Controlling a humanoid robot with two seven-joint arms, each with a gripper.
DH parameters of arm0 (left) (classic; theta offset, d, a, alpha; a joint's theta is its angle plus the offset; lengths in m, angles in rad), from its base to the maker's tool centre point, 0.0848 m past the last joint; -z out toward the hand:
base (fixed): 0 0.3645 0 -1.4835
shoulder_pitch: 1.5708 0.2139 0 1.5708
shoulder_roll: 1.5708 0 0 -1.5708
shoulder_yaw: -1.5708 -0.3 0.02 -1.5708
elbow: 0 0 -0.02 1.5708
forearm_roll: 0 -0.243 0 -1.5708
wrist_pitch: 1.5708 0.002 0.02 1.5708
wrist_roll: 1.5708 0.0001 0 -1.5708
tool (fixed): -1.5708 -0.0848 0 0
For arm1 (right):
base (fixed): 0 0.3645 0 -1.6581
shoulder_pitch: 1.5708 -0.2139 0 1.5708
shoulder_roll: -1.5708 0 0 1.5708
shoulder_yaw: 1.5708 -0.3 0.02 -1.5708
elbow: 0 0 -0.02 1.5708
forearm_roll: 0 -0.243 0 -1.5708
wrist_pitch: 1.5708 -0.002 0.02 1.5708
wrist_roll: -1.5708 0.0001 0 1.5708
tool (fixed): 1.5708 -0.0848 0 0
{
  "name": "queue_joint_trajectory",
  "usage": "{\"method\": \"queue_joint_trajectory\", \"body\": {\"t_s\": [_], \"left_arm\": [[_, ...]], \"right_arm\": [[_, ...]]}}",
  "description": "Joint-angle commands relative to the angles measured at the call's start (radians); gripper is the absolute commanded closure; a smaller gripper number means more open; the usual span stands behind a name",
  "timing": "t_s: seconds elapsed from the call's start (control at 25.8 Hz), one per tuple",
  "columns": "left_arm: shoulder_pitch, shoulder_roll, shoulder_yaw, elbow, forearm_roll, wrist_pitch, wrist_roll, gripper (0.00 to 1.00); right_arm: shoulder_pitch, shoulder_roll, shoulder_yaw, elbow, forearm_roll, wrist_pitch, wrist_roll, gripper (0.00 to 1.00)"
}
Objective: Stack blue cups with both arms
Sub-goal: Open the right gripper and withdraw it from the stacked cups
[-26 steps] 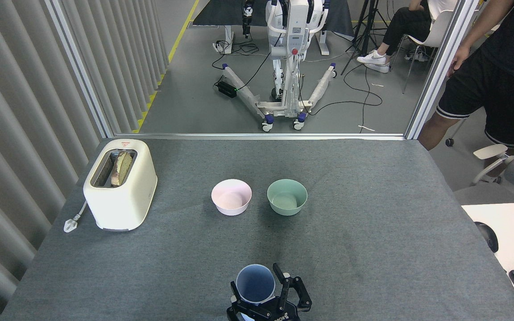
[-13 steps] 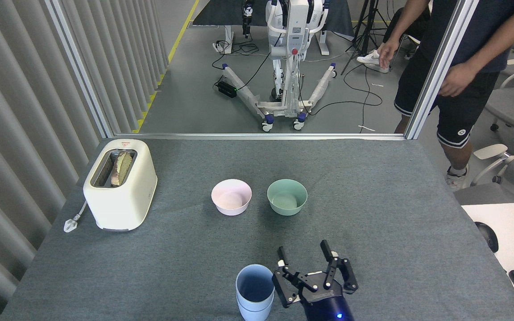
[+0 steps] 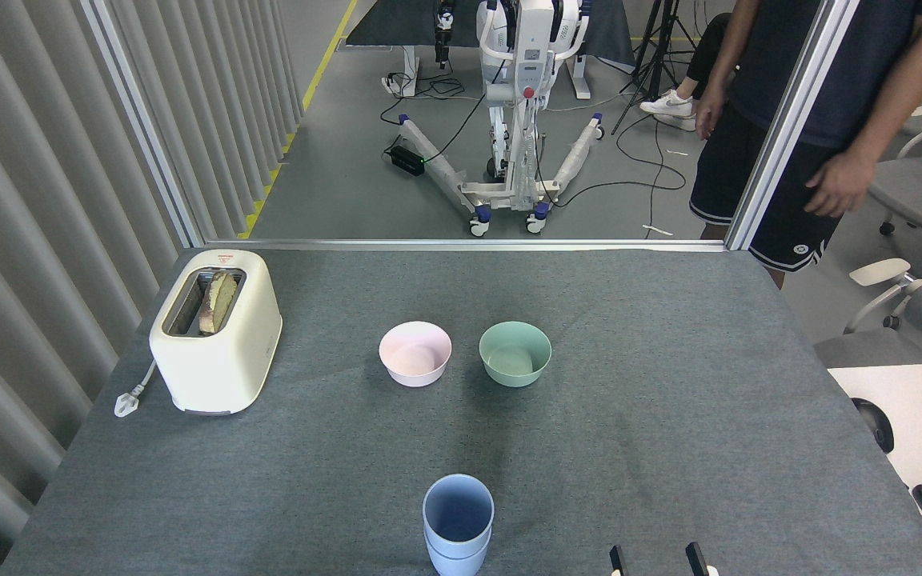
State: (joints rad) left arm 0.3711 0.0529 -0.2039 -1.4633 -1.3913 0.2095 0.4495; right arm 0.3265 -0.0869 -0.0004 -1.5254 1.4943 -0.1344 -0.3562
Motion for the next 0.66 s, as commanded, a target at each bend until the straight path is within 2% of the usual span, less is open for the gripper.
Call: {"method": "queue_joint_trajectory", "body": {"t_s": [0.0,0.19,0.62], "left_arm": [[-0.005,0.005,0.000,-0.009,-0.002,-0.002,0.000,0.00],[0.003,0.007,-0.002,-0.086,0.000,-0.010,0.000,0.00],[0.008,0.008,-0.002,-0.084,-0.002,-0.007,0.000,0.00]], "right_arm": [[0.051,0.019,0.002,0.017,0.000,-0.002,-0.038,0.00],[0.077,0.010,-0.003,0.016,0.000,-0.017,-0.098,0.00],[0.078,0.010,-0.010,0.014,-0.003,-0.019,-0.089,0.00]]}}
